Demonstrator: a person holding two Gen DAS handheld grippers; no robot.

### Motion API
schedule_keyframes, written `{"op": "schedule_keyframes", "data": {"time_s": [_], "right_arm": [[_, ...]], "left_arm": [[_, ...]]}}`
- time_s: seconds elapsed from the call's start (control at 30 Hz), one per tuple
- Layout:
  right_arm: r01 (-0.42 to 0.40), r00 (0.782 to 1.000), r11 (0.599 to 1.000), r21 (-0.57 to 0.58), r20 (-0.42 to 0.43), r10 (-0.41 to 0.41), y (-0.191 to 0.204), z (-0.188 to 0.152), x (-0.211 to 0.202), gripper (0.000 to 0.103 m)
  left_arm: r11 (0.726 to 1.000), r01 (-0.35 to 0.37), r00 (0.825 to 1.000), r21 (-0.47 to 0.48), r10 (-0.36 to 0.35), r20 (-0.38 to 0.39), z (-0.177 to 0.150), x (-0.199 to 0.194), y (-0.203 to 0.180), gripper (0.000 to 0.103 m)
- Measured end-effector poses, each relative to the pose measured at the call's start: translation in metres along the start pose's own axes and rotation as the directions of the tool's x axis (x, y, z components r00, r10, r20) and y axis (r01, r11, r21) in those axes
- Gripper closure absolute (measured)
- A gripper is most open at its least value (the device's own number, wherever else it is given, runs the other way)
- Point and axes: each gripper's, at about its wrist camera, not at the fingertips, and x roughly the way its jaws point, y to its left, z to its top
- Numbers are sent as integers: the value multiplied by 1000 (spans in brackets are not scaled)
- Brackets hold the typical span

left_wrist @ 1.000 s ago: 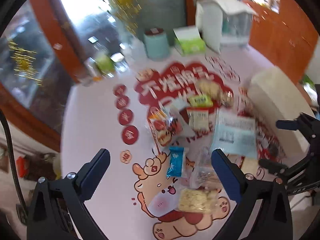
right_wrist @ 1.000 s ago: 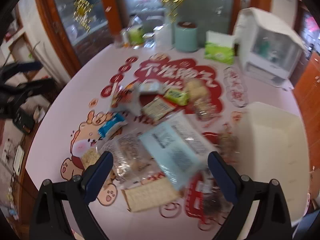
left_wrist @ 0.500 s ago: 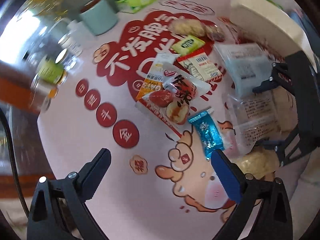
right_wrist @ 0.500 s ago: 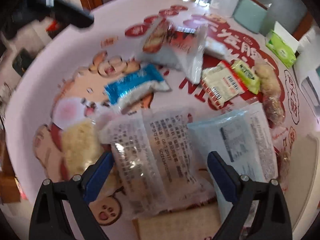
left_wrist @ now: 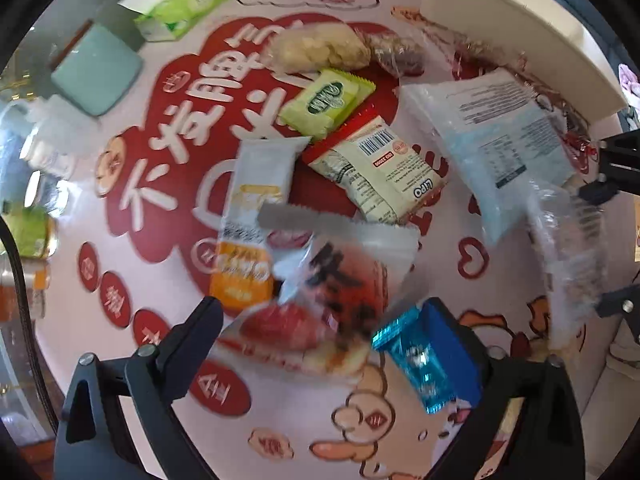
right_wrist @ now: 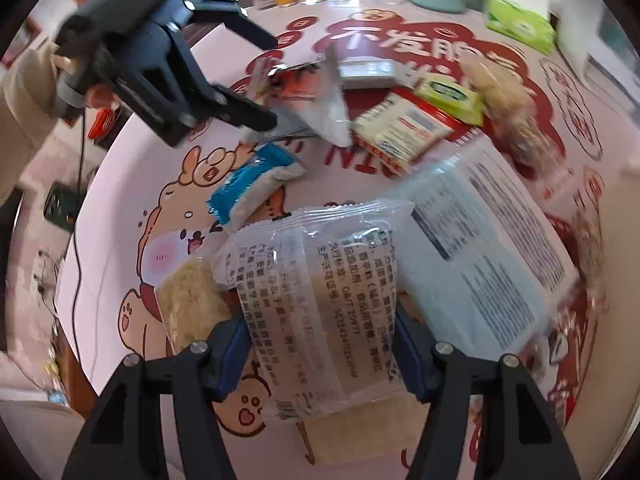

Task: Organize snacks
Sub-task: 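Grasp the red-printed bread bag with the left tool while the right grasps the clear printed bag, then carry both bags over the white tray and open both tools to drop them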

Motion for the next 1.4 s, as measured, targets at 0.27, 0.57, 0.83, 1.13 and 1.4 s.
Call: {"op": "schedule_keyframes", "data": {"time_s": [0.27,0.57,0.83,1.13,1.4], "right_arm": [[-17,1000,1000,23,21,17,-3,-2,4,40],[-35,997,999,12,76,34,1,-3,-15,41],[-42,987,999,0,158,42,4,-18,-58,41],[-43,957,999,19,289,35,-31,-47,-132,41],[33,919,996,85,389,-63,-120,-96,-215,41]], "left_arm": [[998,63,997,-12,-63,-34,9,19,-8,52],[979,95,995,-179,-87,51,-27,-20,-17,58],[910,104,983,-401,-32,182,-52,-90,-45,58],[815,104,961,-570,65,269,-27,-134,-121,58],[763,136,927,-632,126,352,62,-152,-218,58]]}}
